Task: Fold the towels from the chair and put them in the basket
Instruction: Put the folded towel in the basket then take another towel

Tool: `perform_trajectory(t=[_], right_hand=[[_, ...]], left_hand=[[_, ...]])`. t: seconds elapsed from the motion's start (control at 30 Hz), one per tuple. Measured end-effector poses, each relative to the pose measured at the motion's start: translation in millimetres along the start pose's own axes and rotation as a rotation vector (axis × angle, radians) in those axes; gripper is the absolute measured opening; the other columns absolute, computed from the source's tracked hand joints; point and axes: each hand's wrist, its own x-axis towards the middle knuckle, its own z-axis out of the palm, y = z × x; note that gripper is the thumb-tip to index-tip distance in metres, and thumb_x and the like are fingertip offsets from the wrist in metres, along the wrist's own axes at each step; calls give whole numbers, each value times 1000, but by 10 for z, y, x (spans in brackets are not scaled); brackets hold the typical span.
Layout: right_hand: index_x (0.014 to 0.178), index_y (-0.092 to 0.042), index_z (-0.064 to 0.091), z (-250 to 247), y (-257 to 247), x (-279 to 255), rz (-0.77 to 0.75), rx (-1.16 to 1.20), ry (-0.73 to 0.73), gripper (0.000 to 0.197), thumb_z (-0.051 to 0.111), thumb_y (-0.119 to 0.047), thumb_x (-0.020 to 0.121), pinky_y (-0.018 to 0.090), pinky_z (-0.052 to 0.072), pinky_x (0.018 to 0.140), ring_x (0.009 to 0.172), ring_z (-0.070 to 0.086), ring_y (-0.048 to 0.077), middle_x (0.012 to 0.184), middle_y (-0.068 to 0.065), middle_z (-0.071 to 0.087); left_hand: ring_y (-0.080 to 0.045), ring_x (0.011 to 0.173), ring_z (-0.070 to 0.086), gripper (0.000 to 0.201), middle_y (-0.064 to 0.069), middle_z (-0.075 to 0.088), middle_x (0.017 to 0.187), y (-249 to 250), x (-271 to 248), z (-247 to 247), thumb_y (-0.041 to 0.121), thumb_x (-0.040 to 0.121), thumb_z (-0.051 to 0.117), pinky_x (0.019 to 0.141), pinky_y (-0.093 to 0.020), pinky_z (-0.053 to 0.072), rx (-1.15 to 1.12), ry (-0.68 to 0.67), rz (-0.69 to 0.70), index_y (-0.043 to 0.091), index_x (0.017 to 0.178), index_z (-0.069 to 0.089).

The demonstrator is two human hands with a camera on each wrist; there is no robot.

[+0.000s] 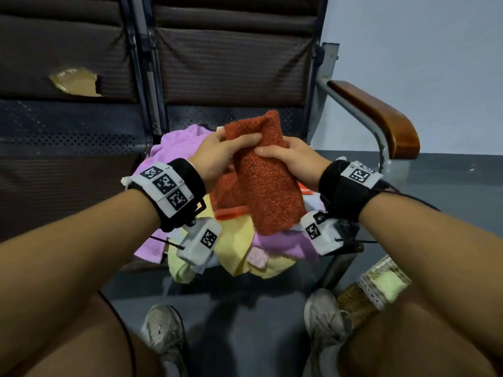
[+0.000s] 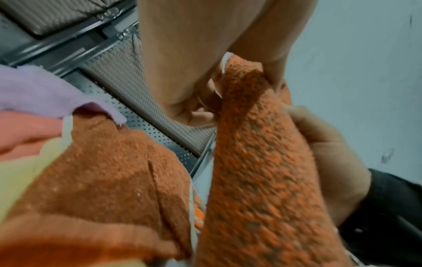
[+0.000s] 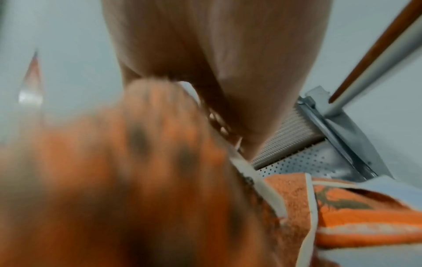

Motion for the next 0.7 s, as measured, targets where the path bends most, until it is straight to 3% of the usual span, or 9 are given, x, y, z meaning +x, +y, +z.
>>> perform_trajectory(t=[0.1,0.13,0.17,0.23,0.3,0.37,0.43,0.6,0.7], right_hand=[[134,0,54,-75,11,-156,36,142,118,46,67,-6,91,38,55,95,109,68,30,125,20,66],[135,0,53,-152,19,-202,50,169,164,47,67,-5,90,35,58,88,104,69,28,126,21,66],[135,0,54,-249,28,-253,74,189,200,47,67,-5,90,32,59,81,99,69,24,126,21,65],[132,-1,57,-491,67,-393,138,203,232,43,64,-9,91,35,57,85,98,66,23,126,21,65],[126,-4,62,-798,185,-570,197,221,235,37,57,-14,91,33,52,84,95,61,20,116,15,66],[112,-11,63,-1150,332,-803,232,260,244,23,53,-14,92,25,52,71,82,61,13,95,4,66],[99,-13,64,-1559,487,-1097,258,280,284,11,55,-12,93,23,55,67,72,64,9,76,-3,67],[111,-12,65,-2520,1078,-1936,376,310,515,20,62,-14,91,28,60,76,81,68,14,89,1,69],[99,-17,64,-2855,1608,-2366,473,365,648,9,60,-15,90,25,59,67,74,66,13,83,-1,65]], left_hand=[[-33,86,58,65,-24,62,113,-48,-103,180,37,86,74,70,-41,46,3,-47,-57,3,136,51],[-32,89,61,69,-16,63,115,-113,-133,241,37,82,78,71,-39,48,42,-63,-105,6,137,49],[-31,100,65,70,-12,65,122,-194,-157,297,32,80,81,83,-43,54,87,-93,-161,9,137,48],[-30,115,65,65,-14,65,127,-356,-203,451,15,79,80,100,-48,52,139,-208,-255,8,135,49],[-24,108,69,50,-14,68,123,-445,-199,670,7,84,73,91,-39,57,149,-335,-285,6,130,54],[-18,98,73,37,-10,72,116,-512,-168,988,7,89,69,80,-31,60,141,-433,-304,8,125,60],[-21,102,71,36,-9,72,117,-603,-117,1402,12,90,69,87,-34,58,179,-490,-344,10,125,61],[-24,79,72,18,-12,73,99,-1059,-73,2669,5,92,63,72,-34,62,155,-622,-497,5,110,65],[-29,89,73,26,-14,74,104,-1471,-78,3365,7,90,66,85,-43,59,273,-631,-568,5,116,66]])
